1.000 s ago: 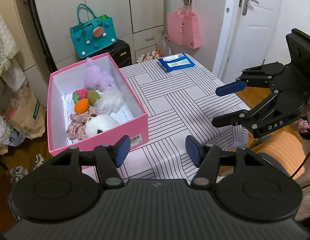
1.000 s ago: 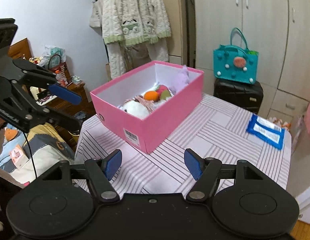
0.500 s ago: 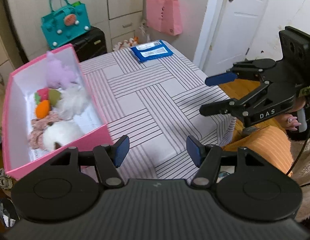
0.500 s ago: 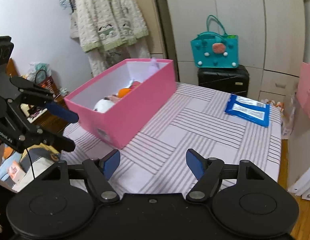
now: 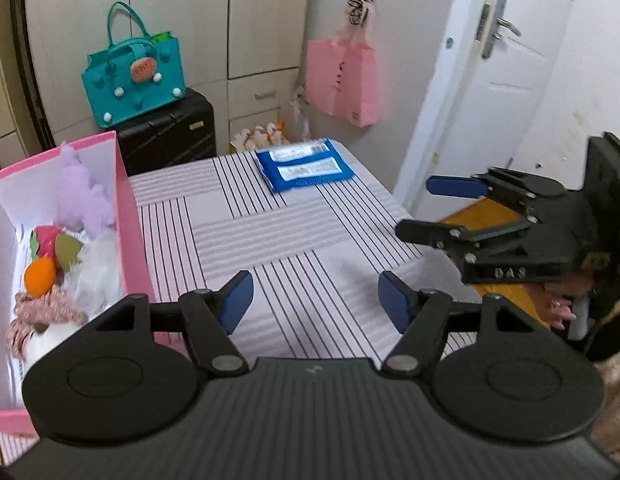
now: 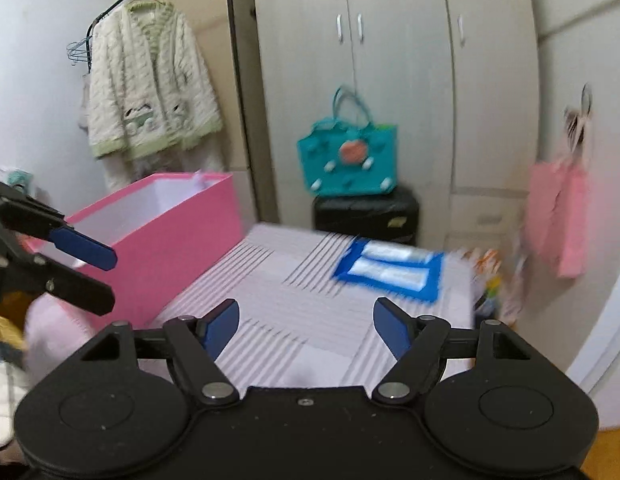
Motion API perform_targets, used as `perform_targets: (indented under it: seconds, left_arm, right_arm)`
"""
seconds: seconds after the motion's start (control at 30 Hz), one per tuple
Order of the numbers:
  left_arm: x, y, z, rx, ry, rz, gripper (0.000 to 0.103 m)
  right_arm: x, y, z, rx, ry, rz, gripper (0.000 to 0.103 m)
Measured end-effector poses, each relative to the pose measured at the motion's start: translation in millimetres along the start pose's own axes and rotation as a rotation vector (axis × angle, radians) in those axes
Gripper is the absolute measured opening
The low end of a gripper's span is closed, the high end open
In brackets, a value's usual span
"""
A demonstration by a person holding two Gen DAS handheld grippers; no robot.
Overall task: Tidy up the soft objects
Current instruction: 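Withdraw the left gripper from the box toward the blue wipes packet, then close the left gripper on the edge of the blue wipes packet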
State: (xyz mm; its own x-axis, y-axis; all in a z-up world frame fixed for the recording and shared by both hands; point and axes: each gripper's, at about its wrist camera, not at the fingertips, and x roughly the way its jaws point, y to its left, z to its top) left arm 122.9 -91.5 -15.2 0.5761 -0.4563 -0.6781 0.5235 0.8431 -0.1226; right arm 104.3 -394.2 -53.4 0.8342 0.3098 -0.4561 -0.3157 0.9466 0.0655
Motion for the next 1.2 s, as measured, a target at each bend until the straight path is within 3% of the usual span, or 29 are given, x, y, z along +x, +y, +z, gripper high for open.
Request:
perform_targets:
  seconds: [0.4, 0.57, 0.77, 0.93, 1.03, 1.2]
  left_arm:
    - [55, -10, 29, -0.067, -0.156, -0.01, 0.068]
    - [85, -8, 40, -0.129, -0.157, -0.049, 0.068]
    - [123, -3, 55, -0.169, -0.13, -0.042, 0.064]
    - [152, 8, 65, -0.213, -0.133, 0.049, 0.061]
    - [170, 16, 70, -0.218, -0.129, 0.14, 0.058]
    - [200, 39, 72, -0.309, -0.074, 0.121, 0.054]
  right_arm:
    - [36, -49, 3, -0.027, -0.088, -0.021, 0.08]
    - [58, -72, 7, 0.005, -0.05, -0.037, 0.08]
    - [84, -93, 4, 0.014, -0.021, -0.095, 0.079]
    - [105, -112, 2, 0.107, -0.012, -0.061, 0.079]
    - [120, -122, 4, 0.158, 0.007, -0.043, 0.077]
    - [146, -138, 8, 0.212, 0.072, -0.019, 0.064]
